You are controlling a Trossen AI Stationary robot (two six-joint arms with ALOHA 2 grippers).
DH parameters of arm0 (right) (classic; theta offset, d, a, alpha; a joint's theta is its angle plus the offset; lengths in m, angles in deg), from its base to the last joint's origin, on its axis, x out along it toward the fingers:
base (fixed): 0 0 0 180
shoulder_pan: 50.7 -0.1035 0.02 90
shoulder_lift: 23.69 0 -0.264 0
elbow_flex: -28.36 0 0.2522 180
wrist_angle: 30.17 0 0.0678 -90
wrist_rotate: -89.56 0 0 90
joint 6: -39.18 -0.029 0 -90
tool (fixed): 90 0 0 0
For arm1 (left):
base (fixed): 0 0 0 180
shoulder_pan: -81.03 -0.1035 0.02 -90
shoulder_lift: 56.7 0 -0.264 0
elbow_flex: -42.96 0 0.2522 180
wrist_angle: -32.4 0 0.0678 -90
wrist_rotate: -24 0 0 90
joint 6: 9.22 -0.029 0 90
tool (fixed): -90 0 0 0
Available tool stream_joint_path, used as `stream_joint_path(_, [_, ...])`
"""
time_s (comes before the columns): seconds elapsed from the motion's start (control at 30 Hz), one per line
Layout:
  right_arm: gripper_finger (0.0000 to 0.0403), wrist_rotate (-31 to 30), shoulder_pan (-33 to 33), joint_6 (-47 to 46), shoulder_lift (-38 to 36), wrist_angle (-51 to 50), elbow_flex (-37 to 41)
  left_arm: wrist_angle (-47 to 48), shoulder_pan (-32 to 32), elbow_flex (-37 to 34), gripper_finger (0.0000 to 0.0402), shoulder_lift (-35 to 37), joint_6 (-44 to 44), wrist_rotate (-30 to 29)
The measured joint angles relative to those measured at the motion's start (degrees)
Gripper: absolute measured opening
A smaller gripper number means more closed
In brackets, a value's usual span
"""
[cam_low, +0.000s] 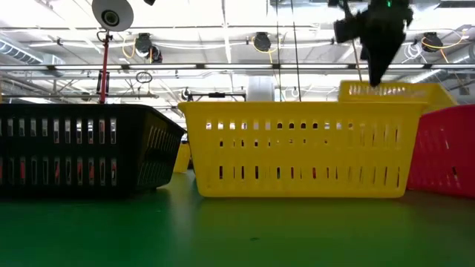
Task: Stack baskets by color
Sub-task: Stack the right yellow bin on top of the bottom yellow bin
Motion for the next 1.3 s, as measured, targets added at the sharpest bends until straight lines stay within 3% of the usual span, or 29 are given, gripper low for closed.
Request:
stream_joint_path(0.27, [0.0004,0.24,-7.05,-4.27,3.55,-0.90,-6.68,0.00,0.00,0.00,0.0042,0.00,0.55,0.00])
stream_joint_path(0.77, [0.0003,6.25,-14.93,-6.54,20.29,-0.48,-22.58,0.48,0.00,0.00,0.0042,0.00,0.74,0.00])
stream_joint_path(1.1, [0.0003,6.38,-18.63,-7.68,29.01,-0.29,-35.97,8.75,0.02,0.00,0.0042,2.87,-1.04,-0.37])
stream_joint_path(1.3, [0.0003,9.92,-20.23,-7.89,33.52,0.29,-41.30,12.27,0.02,0.04,0.0042,6.69,1.60,-0.37])
